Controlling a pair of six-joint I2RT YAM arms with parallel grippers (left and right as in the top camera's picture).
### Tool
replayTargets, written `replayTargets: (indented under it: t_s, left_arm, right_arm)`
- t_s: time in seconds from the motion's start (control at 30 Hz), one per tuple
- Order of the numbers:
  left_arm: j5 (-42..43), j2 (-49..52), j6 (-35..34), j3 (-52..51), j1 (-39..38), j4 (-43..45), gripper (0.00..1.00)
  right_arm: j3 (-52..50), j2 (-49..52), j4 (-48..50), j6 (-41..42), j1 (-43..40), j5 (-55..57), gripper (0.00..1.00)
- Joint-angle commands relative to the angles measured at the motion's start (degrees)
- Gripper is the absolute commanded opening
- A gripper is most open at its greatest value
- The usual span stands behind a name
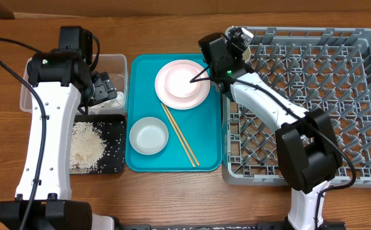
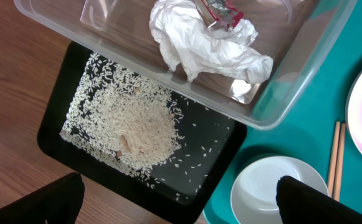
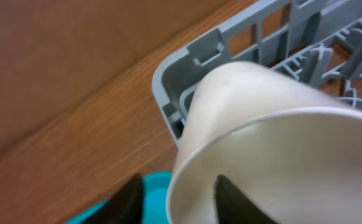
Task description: Sort waste into correct bins and load items into the dishwasher
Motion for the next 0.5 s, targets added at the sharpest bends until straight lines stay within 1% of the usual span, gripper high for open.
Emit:
replayTargets:
  t_s: [0.0,0.13,0.2,0.33,0.37,0.47]
  left_arm:
    - [-0.8,-0.2,-0.2,0.6,0.1,0.1,1.00]
    - [-0.8,-0.2,-0.2,0.6,0.1,0.1,1.00]
    - [-0.8,-0.2,-0.2,0.6,0.1,0.1,1.00]
    - [-0.8,-0.2,-0.2,0.6,0.1,0.1,1.00]
    - [-0.8,-0.2,-0.2,0.6,0.1,0.1,1.00]
    - [-0.8,-0.2,-0.2,0.6,0.1,0.1,1.00]
  right_arm:
    - [0.0,0.0,0.5,-1.5,-0.6,2.0,0.21]
    - [0.1,-1.5,0.4,-6.3,-0.5,2.0,0.04]
    - [0.1,-3.9,-0.6,-7.6,-0.3,2.0,0.04]
    - [0.1,-10.6,-4.5,-7.7,-0.4,1.7,0.04]
    - [0.1,-14.0,-7.1,-7.7,-0.4,1.2,0.04]
    - [0.1,-19.9,-13.0,-8.1,-0.5,0.7,0.04]
